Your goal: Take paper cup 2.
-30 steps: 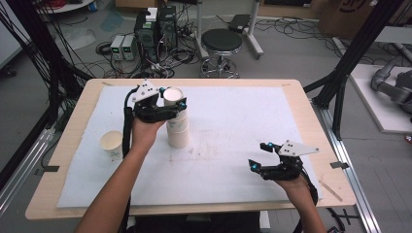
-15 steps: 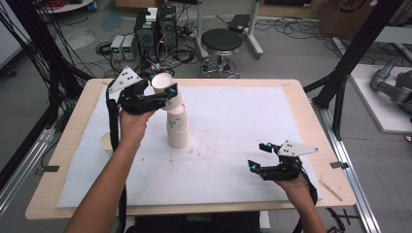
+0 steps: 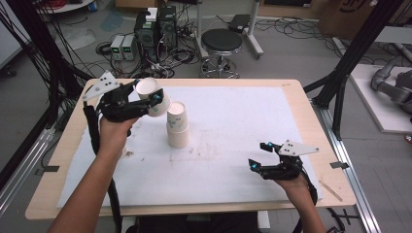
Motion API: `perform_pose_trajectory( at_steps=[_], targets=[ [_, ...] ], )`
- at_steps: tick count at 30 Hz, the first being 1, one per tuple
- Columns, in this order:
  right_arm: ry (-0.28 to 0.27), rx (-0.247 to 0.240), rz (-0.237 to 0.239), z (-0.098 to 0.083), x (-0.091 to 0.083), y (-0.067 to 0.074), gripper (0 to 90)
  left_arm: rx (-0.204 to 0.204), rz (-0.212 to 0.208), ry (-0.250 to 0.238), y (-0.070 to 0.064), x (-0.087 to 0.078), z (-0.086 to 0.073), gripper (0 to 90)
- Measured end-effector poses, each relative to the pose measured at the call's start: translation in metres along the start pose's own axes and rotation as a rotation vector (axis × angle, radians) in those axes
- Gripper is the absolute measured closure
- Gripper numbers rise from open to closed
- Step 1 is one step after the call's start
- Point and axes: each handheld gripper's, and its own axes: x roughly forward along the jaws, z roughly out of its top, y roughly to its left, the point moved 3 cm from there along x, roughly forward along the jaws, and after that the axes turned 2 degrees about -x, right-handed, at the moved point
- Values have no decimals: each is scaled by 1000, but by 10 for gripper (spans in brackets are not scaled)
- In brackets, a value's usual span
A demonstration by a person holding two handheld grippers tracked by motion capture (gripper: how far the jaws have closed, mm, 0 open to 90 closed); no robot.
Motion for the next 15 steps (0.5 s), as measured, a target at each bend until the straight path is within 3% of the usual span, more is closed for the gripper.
perform_pose_trajectory(
  at_steps=[7,12,15],
  targets=[
    [12,-1,-17,-2,-1,1,223,37,-51,32,-12,-16,-23,343],
    [3,-13,-10,0,2,3,223,14,-61,33,-20,-22,-41,343],
    [-4,-10,-1,0,1,3,223,20,-91,32,-26,-22,-49,342]
  ],
)
